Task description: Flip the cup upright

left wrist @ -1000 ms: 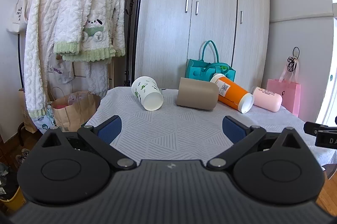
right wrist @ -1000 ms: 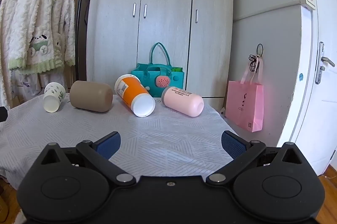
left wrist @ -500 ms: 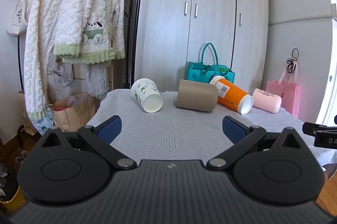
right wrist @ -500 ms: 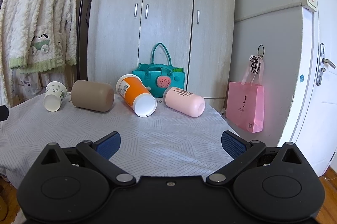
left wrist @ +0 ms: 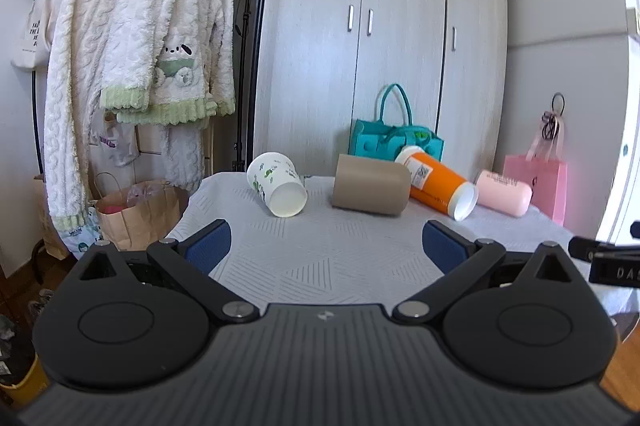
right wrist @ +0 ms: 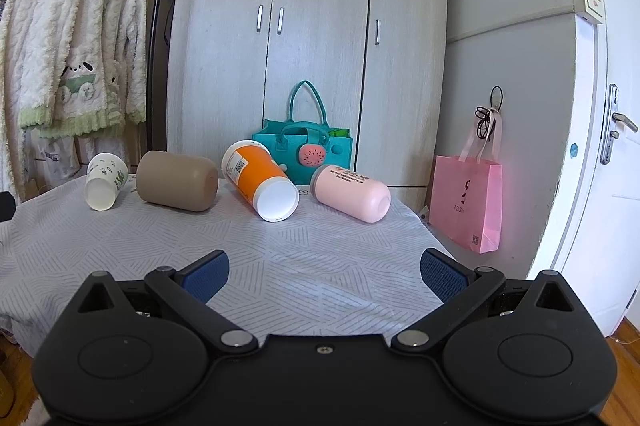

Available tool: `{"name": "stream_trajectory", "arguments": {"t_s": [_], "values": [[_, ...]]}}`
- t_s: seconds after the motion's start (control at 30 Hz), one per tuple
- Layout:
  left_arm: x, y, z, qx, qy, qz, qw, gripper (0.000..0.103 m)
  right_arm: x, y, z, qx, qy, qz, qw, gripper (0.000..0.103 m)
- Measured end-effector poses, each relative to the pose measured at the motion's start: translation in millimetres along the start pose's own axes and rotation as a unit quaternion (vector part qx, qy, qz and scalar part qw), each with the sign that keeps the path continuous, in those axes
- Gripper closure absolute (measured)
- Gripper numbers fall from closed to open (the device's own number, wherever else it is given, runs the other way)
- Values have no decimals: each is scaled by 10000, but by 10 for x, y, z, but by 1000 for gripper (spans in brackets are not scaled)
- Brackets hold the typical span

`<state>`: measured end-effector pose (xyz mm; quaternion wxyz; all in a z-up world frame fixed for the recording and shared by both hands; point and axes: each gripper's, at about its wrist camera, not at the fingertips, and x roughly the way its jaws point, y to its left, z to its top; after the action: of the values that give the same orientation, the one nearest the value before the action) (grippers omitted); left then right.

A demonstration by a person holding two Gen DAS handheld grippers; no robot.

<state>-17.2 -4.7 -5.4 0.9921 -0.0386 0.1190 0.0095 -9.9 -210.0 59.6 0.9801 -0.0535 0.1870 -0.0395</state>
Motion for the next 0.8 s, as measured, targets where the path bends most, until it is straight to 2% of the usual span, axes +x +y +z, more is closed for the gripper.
{"name": "stream_trajectory", "arguments": {"t_s": [0.8], "values": [[10,16,-22,-85,117,29,9999,0,20,63,-33,-80,96,47,9999,0]]}}
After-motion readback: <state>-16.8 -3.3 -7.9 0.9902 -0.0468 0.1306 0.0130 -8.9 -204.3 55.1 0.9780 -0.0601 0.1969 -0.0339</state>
